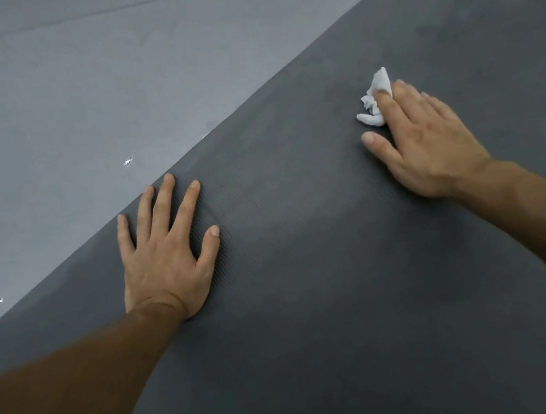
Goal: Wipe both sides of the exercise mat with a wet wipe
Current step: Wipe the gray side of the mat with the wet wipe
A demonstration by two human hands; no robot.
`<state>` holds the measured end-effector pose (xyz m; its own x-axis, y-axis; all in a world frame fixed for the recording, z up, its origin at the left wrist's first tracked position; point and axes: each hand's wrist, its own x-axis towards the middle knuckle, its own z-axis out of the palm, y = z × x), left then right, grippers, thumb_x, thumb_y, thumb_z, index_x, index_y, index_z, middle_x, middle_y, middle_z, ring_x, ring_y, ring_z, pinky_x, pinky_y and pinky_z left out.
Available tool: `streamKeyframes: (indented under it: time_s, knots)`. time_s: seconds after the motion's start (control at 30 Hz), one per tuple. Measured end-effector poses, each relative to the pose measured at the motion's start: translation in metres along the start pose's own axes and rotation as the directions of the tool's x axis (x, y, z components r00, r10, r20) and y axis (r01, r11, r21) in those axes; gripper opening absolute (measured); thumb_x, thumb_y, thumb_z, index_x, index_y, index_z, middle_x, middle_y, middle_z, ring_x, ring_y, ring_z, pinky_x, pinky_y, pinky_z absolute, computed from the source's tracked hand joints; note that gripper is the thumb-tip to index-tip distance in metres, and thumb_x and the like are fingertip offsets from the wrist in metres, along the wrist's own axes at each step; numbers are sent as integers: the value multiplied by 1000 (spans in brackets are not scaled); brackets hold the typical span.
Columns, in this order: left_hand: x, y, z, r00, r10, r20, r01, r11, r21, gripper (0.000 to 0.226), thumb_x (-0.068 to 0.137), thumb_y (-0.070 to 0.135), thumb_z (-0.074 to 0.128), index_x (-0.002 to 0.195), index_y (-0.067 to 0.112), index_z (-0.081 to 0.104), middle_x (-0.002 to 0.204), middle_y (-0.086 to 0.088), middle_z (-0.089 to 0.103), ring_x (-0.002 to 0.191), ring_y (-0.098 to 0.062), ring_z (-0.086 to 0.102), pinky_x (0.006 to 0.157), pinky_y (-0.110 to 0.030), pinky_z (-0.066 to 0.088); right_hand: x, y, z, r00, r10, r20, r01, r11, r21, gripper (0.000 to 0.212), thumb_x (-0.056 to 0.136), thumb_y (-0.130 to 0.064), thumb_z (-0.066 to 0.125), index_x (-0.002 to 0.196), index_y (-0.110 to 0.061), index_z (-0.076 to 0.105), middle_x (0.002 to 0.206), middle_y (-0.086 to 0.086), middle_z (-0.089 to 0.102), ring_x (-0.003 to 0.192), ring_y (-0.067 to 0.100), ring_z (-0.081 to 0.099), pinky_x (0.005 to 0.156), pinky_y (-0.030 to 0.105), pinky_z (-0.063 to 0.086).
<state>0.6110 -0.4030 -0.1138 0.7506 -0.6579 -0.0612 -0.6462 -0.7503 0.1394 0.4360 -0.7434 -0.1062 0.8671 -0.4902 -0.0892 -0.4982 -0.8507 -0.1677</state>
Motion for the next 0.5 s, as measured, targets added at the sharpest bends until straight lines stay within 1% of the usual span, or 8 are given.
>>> streamKeyframes:
  time_s: [0.1, 0.17, 0.27, 0.33, 0.4, 0.43, 0.5]
  knots:
    - [0, 0, 0, 1000, -1, 3, 1, 1000, -8, 68, 100, 62, 22, 163, 39, 18, 173, 6, 10, 160, -18, 2, 127, -59, 4, -3, -7, 3, 1000, 9, 11, -10, 996, 85, 87, 100, -69, 14, 163, -9, 19, 171, 13, 15, 159, 27, 10, 129, 44, 12]
    - [0, 0, 0, 1000, -2, 3, 2, 1000, -13, 68, 100, 62, 23, 163, 39, 18, 173, 7, 9, 160, -17, 1, 127, -59, 4, -17, -22, 6, 999, -23, 28, 20, 993, 116, 88, 100, -69, 16, 164, -9, 16, 171, 14, 15, 159, 26, 9, 129, 41, 9]
    - [0, 0, 0, 1000, -1, 1, 1, 1000, -18, 68, 100, 62, 22, 163, 39, 18, 173, 7, 9, 160, -17, 0, 127, -59, 4, -55, -50, 3, 983, -156, 97, 140, 979, 147, 87, 102, -69, 20, 166, -13, 1, 173, 9, 9, 160, 20, 2, 129, 35, 5]
    - [0, 0, 0, 1000, -4, 5, 4, 1000, -15, 68, 100, 62, 22, 163, 39, 17, 173, 7, 8, 160, -17, 0, 127, -59, 4, -85, -71, 1, 949, -285, 138, 261, 951, 167, 86, 103, -70, 22, 166, -18, -3, 174, 4, 5, 160, 16, -4, 130, 36, 6]
    - [0, 0, 0, 1000, -4, 6, 4, 1000, -16, 68, 100, 62, 22, 163, 39, 17, 173, 7, 8, 160, -17, 0, 127, -59, 3, -116, -87, 3, 896, -406, 179, 378, 910, 169, 83, 105, -69, 26, 167, -19, 2, 174, 2, 4, 160, 16, -7, 130, 37, 8]
    - [0, 1, 0, 1000, -1, 7, 1, 1000, -17, 68, 100, 62, 22, 163, 39, 17, 173, 6, 9, 160, -18, 1, 127, -60, 3, -131, -93, 6, 864, -461, 201, 437, 886, 154, 81, 105, -68, 27, 167, -19, 8, 174, 0, 6, 160, 19, -7, 130, 38, 7]
    - [1, 0, 0, 1000, 1, 10, -1, 1000, -12, 68, 101, 62, 22, 164, 38, 18, 173, 5, 9, 160, -19, 1, 126, -60, 3, -149, -98, 11, 811, -536, 235, 526, 844, 105, 77, 106, -68, 24, 163, -16, 28, 173, -4, 13, 160, 26, -7, 130, 43, 8]
